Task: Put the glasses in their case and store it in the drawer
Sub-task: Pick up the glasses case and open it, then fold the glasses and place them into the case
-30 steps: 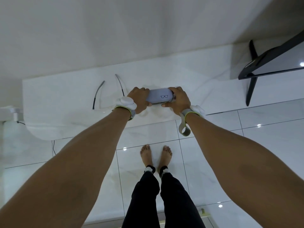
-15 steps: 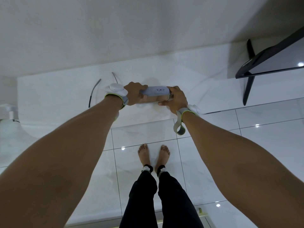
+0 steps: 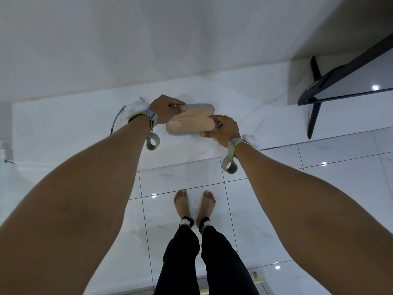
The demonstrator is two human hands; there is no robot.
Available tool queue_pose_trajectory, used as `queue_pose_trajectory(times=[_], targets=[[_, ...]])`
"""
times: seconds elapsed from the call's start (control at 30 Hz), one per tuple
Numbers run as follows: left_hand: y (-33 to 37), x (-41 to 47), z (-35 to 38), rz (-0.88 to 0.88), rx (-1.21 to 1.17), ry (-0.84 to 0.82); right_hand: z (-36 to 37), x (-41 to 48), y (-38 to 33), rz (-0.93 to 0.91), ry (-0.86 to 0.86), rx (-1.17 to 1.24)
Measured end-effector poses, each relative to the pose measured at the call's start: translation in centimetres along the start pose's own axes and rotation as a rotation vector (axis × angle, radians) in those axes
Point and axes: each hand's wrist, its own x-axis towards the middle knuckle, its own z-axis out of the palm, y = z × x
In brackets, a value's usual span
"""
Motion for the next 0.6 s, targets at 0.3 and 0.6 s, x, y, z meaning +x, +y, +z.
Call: queue_pose_trajectory(times=[0.3, 0.6], targets=[[0.1, 0.9, 0.8, -0.081, -0.041, 0.133, -1.2, -0.2, -0.9, 0.029, -0.06, 0.104], [0.3, 0.0, 0.0, -0.116, -0.043, 0.161, -1.8, -0.4, -1.7, 0.133, -0.097, 0.113]])
